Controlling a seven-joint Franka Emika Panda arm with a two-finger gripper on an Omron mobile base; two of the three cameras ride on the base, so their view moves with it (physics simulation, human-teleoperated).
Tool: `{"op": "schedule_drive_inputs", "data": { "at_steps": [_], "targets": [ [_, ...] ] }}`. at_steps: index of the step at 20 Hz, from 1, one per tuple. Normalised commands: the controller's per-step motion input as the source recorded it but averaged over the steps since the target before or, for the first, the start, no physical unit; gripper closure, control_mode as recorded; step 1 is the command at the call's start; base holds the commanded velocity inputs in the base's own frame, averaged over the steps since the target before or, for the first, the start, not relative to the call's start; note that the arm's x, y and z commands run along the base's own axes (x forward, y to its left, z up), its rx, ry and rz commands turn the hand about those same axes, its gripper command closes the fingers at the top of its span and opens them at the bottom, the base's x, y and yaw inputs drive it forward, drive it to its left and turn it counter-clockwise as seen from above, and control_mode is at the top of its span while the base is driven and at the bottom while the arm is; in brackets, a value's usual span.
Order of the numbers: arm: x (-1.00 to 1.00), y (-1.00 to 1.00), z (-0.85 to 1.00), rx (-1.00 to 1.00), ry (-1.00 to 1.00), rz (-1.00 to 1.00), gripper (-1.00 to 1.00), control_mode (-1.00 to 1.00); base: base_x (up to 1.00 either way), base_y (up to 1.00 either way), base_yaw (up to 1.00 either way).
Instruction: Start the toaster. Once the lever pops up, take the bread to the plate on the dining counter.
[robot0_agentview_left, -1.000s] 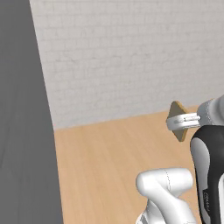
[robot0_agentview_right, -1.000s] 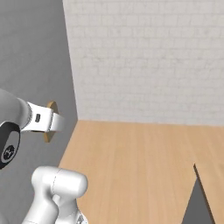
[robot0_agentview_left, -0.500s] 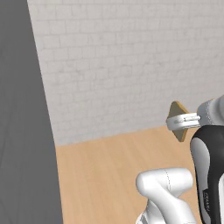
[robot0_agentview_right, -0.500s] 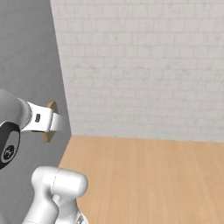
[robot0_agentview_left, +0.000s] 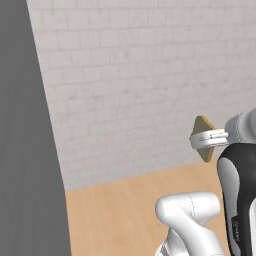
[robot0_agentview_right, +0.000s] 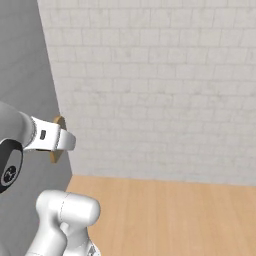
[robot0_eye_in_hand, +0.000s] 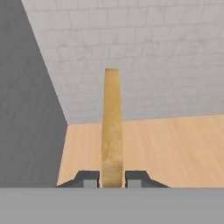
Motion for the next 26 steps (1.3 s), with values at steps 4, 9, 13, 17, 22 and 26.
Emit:
{"op": "schedule_drive_inputs", "data": {
  "at_steps": [4, 9, 13, 17, 22, 26],
  "targets": [
    [0.0, 0.0, 0.0, 0.0, 0.0, 0.0, 1.0, 1.0, 1.0, -0.16, 0.01],
    [0.0, 0.0, 0.0, 0.0, 0.0, 0.0, 1.0, 1.0, 0.96, -0.32, -0.03],
    [0.0, 0.0, 0.0, 0.0, 0.0, 0.0, 1.0, 1.0, 0.45, -0.47, -0.61],
    [0.0, 0.0, 0.0, 0.0, 0.0, 0.0, 1.0, 1.0, 0.08, -0.41, -0.8],
    [0.0, 0.0, 0.0, 0.0, 0.0, 0.0, 1.0, 1.0, 0.21, -0.43, -0.75],
    [0.0, 0.0, 0.0, 0.0, 0.0, 0.0, 1.0, 1.0, 0.4, -0.28, -0.68]
  ]
}}
